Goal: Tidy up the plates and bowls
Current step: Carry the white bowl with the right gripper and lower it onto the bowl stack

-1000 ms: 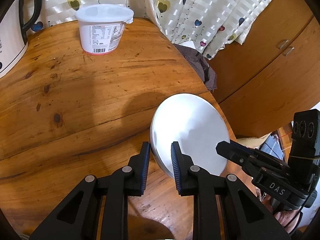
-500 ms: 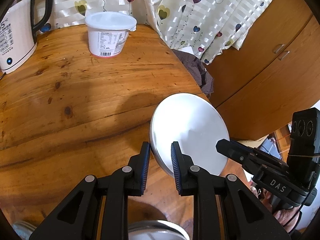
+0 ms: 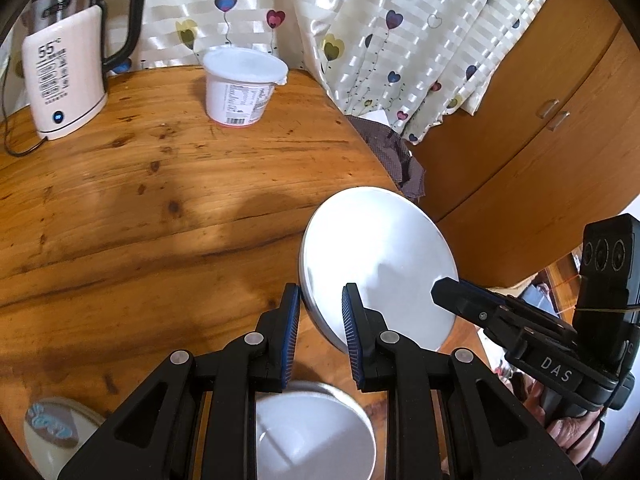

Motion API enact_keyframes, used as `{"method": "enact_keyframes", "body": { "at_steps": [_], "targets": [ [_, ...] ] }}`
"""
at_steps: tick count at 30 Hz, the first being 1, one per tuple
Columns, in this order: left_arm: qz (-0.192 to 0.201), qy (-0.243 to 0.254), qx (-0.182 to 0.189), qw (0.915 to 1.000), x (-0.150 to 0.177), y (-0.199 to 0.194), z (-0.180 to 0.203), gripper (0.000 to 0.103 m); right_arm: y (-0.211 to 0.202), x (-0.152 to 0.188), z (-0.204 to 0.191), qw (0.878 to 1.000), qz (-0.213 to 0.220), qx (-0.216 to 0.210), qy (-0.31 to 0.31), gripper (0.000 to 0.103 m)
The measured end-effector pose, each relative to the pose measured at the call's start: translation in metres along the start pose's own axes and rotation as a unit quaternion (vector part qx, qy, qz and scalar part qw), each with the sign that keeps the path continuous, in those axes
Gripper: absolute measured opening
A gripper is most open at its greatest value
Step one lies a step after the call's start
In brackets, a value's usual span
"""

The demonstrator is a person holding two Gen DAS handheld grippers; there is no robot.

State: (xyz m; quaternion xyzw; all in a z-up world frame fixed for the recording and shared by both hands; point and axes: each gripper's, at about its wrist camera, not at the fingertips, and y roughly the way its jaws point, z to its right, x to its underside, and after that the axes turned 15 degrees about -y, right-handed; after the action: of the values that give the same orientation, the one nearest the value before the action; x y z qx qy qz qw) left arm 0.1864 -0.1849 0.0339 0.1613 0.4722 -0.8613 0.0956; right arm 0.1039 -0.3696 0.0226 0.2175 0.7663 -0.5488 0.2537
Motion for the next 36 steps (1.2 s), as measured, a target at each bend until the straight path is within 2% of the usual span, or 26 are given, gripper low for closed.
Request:
{"method": "enact_keyframes", "body": {
  "at_steps": [17,36],
  "targets": [
    [0.027,-0.023,-0.011,0.9993,0.041,-0.053,-0.028,0.023,-0.020,0.018,-0.052,0.999,0.000,-0.030,-0.029,0.019],
    [0.019,-0.048,-0.041,0.9978,0.083,-0.060,-0.052,0.023,-0.010,0.057,-0.071,0.997,-0.036,-0.062,-0.024,0.019]
  ]
}}
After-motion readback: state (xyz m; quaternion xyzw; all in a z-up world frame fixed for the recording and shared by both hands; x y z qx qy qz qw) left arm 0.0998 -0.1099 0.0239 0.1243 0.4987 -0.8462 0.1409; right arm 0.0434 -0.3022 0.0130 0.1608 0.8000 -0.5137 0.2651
